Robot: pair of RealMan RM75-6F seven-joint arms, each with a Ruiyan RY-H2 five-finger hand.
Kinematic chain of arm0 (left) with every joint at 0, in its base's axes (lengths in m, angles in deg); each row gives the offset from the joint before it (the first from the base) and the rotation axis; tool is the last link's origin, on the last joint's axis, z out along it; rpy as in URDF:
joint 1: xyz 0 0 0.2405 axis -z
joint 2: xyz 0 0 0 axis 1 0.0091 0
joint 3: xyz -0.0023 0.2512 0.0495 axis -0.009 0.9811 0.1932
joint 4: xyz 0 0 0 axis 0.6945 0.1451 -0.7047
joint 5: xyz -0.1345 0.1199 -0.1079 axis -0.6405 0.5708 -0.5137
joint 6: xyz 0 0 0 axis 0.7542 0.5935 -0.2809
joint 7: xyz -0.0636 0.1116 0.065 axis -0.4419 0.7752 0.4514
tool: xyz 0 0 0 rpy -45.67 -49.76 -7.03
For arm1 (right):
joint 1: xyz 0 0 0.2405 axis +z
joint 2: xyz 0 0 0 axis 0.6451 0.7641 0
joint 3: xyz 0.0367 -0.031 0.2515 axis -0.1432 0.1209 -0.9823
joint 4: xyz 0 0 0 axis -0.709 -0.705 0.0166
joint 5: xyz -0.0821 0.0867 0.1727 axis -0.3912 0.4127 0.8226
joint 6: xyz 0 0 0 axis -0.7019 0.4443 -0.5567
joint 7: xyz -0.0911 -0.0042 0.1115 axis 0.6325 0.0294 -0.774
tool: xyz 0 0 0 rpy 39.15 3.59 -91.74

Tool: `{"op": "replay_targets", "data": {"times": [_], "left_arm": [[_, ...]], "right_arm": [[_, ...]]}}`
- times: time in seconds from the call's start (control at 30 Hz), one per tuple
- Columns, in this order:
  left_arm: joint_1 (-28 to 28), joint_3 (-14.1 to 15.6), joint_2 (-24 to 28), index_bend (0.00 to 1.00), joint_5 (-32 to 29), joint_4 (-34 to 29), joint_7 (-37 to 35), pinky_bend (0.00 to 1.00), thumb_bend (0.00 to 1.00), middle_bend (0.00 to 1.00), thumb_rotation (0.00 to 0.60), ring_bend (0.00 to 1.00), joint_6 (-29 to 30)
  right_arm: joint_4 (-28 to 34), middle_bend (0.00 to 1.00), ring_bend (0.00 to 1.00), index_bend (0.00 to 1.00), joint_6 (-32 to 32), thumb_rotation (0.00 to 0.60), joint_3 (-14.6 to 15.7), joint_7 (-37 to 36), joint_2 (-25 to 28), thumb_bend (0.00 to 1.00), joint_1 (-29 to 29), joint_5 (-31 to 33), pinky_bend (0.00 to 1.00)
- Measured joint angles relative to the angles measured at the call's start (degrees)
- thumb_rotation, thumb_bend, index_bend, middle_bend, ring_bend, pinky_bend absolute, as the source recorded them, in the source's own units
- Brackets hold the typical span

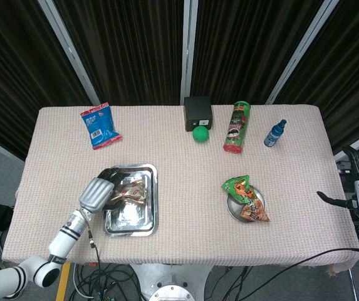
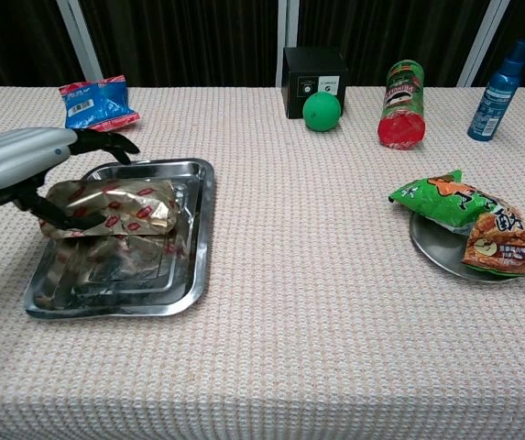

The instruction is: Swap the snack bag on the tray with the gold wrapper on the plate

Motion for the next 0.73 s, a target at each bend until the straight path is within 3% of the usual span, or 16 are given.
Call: {"op": "replay_targets", "data": {"times": [0.2, 0.43, 0.6, 0.73], "left_arm": [[-3.56, 1.56, 6.83, 0.05, -0.61, -4.64, -0.96, 0.08, 0.21, 0.02, 0.6, 0.0, 2.47], [-13.06, 4.79, 16.57, 0.05, -1.01, -11.91, 0.59, 0.08, 0.21, 0.03, 0.6, 0.0, 13.46], [-19.25, 6.21, 17.98, 0.06, -1.0, -11.18, 2.49, 0.08, 0.21, 0.04, 0.6, 0.0, 20.34], [-21.71, 6.64, 17.38, 0.06, -0.17, -8.65, 1.57, 0.08, 0.21, 0.04, 0.6, 0.0, 22.72]], "right_arm": [[-0.16, 0.0, 0.0, 0.0, 0.06, 0.6, 0.86, -0.17, -0.25, 0.0, -0.33, -1.28, 0.0], [-2.36, 0.0, 0.0, 0.0, -3.42, 0.6, 3.34, 2.76, -2.46, 0.0, -2.07, -5.45, 0.0], [-7.36, 0.0, 0.0, 0.0, -8.61, 0.6, 5.57, 10.99, -7.59, 0.0, -4.51, -8.02, 0.0], [-12.21, 0.0, 0.0, 0.0, -12.35, 0.6, 9.72, 16.33, -12.74, 0.0, -7.55, -11.66, 0.0]]}}
